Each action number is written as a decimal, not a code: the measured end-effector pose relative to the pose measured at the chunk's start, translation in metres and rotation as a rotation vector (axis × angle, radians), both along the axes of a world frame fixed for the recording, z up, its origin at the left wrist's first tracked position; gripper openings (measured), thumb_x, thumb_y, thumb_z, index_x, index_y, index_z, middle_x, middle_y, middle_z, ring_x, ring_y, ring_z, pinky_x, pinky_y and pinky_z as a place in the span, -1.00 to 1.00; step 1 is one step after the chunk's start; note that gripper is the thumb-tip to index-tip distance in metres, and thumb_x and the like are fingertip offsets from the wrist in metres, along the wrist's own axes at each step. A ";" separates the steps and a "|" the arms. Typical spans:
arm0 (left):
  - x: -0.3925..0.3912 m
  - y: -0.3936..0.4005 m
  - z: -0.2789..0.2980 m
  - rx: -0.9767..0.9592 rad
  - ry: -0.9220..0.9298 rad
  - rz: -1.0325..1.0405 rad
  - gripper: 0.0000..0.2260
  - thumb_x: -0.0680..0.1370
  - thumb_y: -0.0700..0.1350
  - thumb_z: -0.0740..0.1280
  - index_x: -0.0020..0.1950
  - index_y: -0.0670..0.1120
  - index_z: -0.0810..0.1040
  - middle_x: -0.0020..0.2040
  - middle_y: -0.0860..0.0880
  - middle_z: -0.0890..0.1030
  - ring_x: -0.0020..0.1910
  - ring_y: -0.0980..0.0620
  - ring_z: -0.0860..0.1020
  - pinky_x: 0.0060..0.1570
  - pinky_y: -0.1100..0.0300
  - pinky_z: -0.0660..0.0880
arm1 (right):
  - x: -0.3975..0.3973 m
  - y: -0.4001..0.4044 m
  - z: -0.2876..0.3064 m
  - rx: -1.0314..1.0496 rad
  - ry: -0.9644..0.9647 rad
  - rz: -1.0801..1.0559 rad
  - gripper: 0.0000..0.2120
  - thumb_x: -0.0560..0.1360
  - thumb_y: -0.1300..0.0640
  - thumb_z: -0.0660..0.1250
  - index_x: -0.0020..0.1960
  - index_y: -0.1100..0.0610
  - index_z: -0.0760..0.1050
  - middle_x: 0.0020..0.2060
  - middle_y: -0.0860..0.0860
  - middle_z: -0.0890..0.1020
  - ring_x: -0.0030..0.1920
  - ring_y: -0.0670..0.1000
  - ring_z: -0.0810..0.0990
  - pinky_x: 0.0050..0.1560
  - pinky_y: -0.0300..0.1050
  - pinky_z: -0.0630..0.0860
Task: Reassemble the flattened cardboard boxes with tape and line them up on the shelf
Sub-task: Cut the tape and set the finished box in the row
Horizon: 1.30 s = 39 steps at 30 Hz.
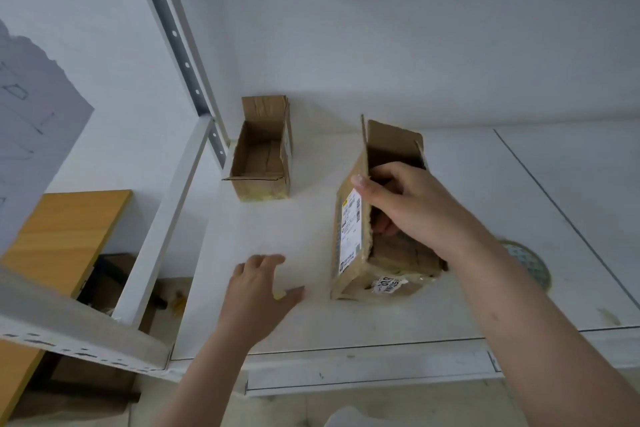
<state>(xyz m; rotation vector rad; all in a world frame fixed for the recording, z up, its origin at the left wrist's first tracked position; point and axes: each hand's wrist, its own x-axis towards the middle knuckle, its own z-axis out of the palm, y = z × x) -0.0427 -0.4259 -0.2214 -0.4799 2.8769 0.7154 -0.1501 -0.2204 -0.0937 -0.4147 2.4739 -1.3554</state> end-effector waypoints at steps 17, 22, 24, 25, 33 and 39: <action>-0.031 0.042 0.069 0.443 0.341 0.101 -0.66 0.63 0.01 0.23 -0.28 -0.13 0.51 -0.39 -0.04 0.60 -0.37 -0.06 0.58 -0.30 0.06 0.55 | -0.007 0.035 -0.020 0.625 0.136 -0.040 -0.76 0.56 -0.02 0.27 0.10 0.12 0.35 -0.11 0.03 0.55 -0.13 0.05 0.56 -0.21 -0.05 0.49; -0.062 0.027 0.082 0.363 0.399 0.103 -0.72 0.64 0.00 0.20 -0.10 -0.16 0.56 -0.24 -0.11 0.64 -0.27 -0.06 0.62 -0.17 -0.10 0.61 | -0.035 0.031 -0.010 0.111 0.058 -0.238 -0.85 0.59 0.11 0.30 0.13 0.13 0.46 -0.10 0.04 0.62 -0.22 0.01 0.66 -0.27 -0.13 0.64; -0.089 0.018 0.089 0.305 0.449 0.089 -0.79 0.65 -0.02 0.20 -0.04 -0.11 0.53 -0.20 -0.07 0.62 -0.24 -0.02 0.61 -0.18 -0.04 0.61 | -0.051 0.017 -0.008 0.034 0.086 -0.280 -0.76 0.56 0.07 0.35 0.19 0.10 0.48 -0.16 0.00 0.63 -0.29 -0.02 0.67 -0.29 -0.16 0.64; -0.104 0.012 0.093 0.256 0.475 0.089 -0.80 0.65 -0.02 0.20 0.00 -0.11 0.52 -0.18 -0.04 0.60 -0.22 0.00 0.59 -0.20 0.03 0.59 | -0.060 0.009 -0.007 0.020 0.111 -0.282 -0.75 0.55 0.06 0.36 0.19 0.11 0.49 -0.20 -0.02 0.63 -0.32 -0.04 0.67 -0.31 -0.18 0.63; -0.188 -0.034 0.106 -0.025 0.457 0.189 -0.72 0.65 0.02 0.15 0.21 -0.11 0.52 -0.06 -0.03 0.56 -0.09 -0.06 0.53 -0.13 0.08 0.48 | -0.133 -0.052 -0.003 -0.011 0.159 -0.263 -0.85 0.59 0.10 0.28 -0.01 0.18 0.53 -0.10 0.19 0.67 -0.29 0.04 0.67 -0.28 -0.13 0.64; -0.203 -0.048 0.087 -0.011 0.375 0.249 -0.68 0.66 0.02 0.18 0.27 -0.17 0.47 0.09 -0.12 0.56 -0.04 -0.05 0.48 -0.14 0.08 0.42 | -0.141 -0.075 -0.023 -0.009 0.030 -0.158 -0.54 0.63 -0.08 0.18 0.17 0.34 0.51 0.07 0.25 0.62 0.02 0.23 0.64 0.10 0.19 0.58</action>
